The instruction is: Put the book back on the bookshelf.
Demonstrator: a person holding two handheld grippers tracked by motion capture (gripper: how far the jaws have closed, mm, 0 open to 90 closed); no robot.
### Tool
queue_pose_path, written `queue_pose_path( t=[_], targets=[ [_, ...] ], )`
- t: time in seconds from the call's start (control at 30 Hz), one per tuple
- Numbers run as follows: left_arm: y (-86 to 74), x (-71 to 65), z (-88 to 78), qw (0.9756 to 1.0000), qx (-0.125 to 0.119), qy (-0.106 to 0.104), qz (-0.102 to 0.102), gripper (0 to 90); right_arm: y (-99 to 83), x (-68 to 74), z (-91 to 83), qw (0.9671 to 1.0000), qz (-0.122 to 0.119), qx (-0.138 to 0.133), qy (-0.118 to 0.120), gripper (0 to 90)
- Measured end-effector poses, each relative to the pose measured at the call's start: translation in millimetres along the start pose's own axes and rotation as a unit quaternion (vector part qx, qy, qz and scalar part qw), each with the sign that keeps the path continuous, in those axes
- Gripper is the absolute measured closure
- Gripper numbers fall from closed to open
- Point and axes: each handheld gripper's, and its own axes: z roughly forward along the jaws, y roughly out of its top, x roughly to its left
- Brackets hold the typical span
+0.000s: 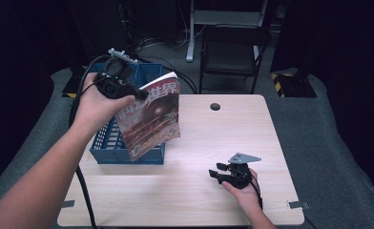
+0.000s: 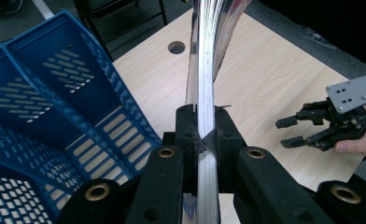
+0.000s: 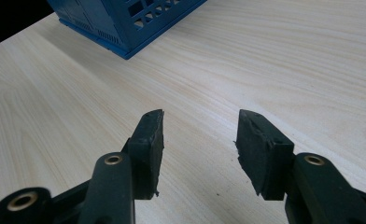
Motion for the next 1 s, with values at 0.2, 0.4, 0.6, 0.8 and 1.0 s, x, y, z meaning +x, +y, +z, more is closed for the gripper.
queue_pose_path(
  t=[0.2,0.4,0.6,0.8,1.0],
  targets=[
    [-2.0,10.3,-3.5,0.9998,-0.002,0.016,-0.011,83.8,0.2,-0.4,0.7,1.0000,-0.005,-0.001,0.000,51.0],
    [-5.9,20.6,-6.0,0.9988,-0.012,0.030,-0.036,83.8,0.3,-0.3,1.1,1.0000,-0.003,-0.002,-0.002,51.0],
    [-9.2,30.8,-11.5,0.9976,-0.014,0.044,-0.052,83.8,0.3,1.0,2.1,1.0000,0.005,0.003,-0.001,50.9],
    [-12.9,40.2,-19.0,0.9962,-0.012,0.058,-0.064,83.9,0.5,0.7,3.7,1.0000,0.001,0.003,0.002,50.8],
    [-16.6,49.3,-28.1,0.9950,-0.009,0.067,-0.074,83.9,0.6,0.8,4.4,1.0000,0.000,0.001,0.001,50.7]
  ],
)
